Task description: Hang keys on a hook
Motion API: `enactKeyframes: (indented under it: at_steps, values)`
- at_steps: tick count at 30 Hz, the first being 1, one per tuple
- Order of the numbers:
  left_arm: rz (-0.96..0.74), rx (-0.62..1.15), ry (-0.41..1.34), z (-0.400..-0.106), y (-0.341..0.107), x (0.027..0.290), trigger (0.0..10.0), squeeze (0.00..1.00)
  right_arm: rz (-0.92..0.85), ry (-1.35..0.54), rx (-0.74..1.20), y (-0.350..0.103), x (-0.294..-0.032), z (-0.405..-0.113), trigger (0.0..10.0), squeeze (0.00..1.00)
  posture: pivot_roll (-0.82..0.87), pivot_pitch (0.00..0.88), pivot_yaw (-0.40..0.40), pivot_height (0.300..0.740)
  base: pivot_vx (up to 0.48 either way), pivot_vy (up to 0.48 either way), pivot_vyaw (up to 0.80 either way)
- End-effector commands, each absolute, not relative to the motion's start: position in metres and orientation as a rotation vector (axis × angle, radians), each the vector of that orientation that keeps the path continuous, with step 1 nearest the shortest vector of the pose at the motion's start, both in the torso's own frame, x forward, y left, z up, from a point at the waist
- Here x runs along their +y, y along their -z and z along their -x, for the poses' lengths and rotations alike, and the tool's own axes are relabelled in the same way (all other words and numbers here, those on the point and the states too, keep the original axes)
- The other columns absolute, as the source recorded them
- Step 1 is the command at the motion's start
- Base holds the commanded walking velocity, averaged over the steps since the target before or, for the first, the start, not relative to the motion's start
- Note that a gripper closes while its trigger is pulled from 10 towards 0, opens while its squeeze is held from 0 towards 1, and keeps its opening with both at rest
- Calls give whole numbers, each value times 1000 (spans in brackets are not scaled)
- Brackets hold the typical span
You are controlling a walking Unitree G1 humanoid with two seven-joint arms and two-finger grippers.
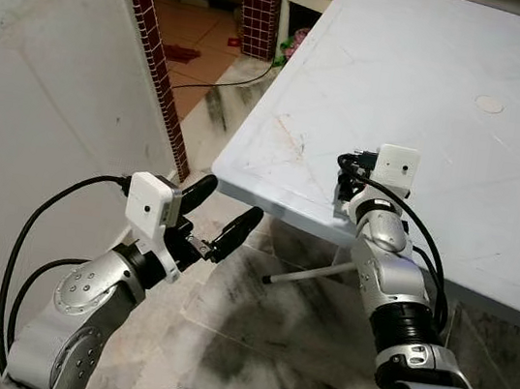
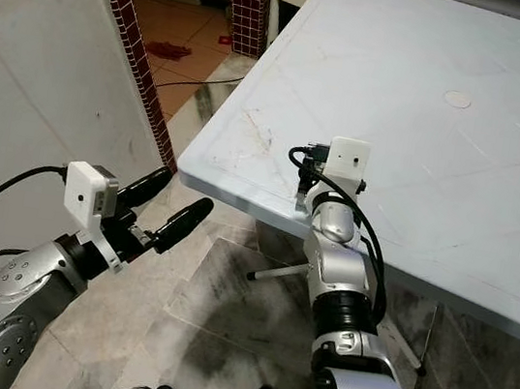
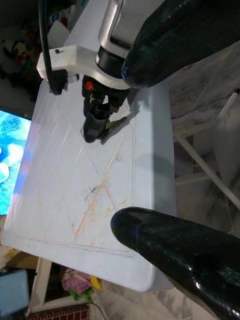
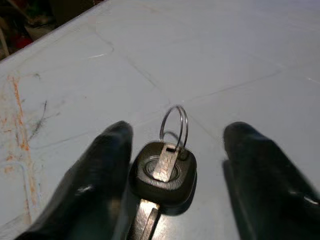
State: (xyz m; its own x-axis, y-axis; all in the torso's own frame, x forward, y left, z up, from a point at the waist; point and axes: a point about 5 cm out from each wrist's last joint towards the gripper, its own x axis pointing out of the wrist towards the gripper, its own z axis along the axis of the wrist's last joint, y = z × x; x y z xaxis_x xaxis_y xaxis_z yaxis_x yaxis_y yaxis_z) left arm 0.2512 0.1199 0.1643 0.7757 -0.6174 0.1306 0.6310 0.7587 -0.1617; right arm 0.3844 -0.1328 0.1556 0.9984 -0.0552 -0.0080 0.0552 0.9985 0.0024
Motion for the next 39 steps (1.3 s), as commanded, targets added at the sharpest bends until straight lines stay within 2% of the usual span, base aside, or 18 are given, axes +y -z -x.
enactKeyframes:
  at_steps: [1, 17, 39]
  values:
    - [201, -60, 677, -248, -163, 121, 10000, 0, -9, 56, 0, -158, -131, -387, 0, 0, 80, 230, 73, 740, 0, 0, 0]
    - [204, -52, 669, -245, -163, 122, 10000, 0, -1, 69, 0, -160, -137, -394, 0, 0, 92, 241, 65, 740, 0, 0, 0]
    - [196, -58, 651, -248, -164, 123, 10000, 0, 5, 54, 14, -144, -137, -385, 0, 0, 90, 237, 64, 740, 0, 0, 0]
